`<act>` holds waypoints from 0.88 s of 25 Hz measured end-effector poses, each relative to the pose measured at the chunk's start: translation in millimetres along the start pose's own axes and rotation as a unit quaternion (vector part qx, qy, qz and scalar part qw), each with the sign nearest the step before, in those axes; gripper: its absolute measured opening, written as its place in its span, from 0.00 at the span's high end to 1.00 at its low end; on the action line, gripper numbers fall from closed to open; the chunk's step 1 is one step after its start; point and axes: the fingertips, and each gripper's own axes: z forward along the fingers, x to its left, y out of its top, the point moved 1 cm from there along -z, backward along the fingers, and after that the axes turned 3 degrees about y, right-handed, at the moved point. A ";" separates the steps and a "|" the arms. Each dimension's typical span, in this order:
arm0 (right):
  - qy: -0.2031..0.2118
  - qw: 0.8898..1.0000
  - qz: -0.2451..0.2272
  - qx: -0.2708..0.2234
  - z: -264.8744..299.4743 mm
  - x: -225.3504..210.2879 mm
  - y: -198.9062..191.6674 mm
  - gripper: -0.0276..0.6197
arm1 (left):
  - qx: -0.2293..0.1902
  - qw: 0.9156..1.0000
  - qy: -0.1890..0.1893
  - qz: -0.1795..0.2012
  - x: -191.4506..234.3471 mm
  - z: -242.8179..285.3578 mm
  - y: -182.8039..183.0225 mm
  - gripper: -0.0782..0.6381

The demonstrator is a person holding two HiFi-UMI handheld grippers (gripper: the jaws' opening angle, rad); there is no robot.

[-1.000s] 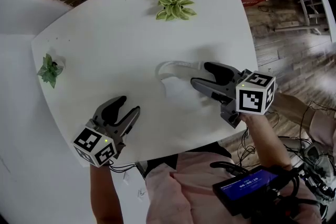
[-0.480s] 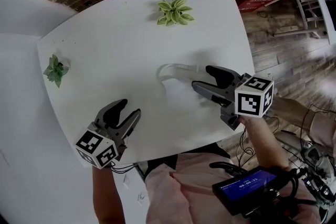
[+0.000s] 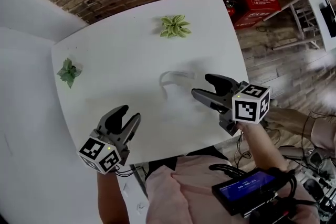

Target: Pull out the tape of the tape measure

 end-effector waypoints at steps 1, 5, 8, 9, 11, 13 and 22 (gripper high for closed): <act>0.003 1.000 -0.004 -0.003 -1.7 4.2 2.1 0.43 | -0.009 1.000 0.003 0.001 -2.6 -3.5 4.5 0.62; 0.016 0.999 -0.024 -0.017 -9.6 26.9 13.1 0.44 | -0.045 0.999 0.016 0.012 -17.1 -19.6 25.8 0.63; 0.026 0.998 -0.047 -0.029 -15.7 47.1 24.2 0.45 | -0.070 0.997 0.024 0.028 -29.6 -31.5 42.7 0.65; 0.030 0.997 -0.055 -0.033 -17.6 54.2 28.9 0.45 | -0.078 0.996 0.025 0.034 -33.8 -35.1 47.9 0.66; 0.038 0.996 -0.072 -0.044 -21.4 69.8 38.9 0.46 | -0.097 0.994 0.030 0.042 -43.0 -42.5 59.9 0.66; 0.045 0.993 -0.090 -0.054 -24.1 86.0 47.8 0.47 | -0.118 0.991 0.037 0.047 -51.3 -50.6 72.5 0.67; 0.075 0.974 -0.181 -0.112 -32.6 156.4 85.1 0.59 | -0.214 0.968 0.093 0.089 -77.3 -87.2 123.0 0.77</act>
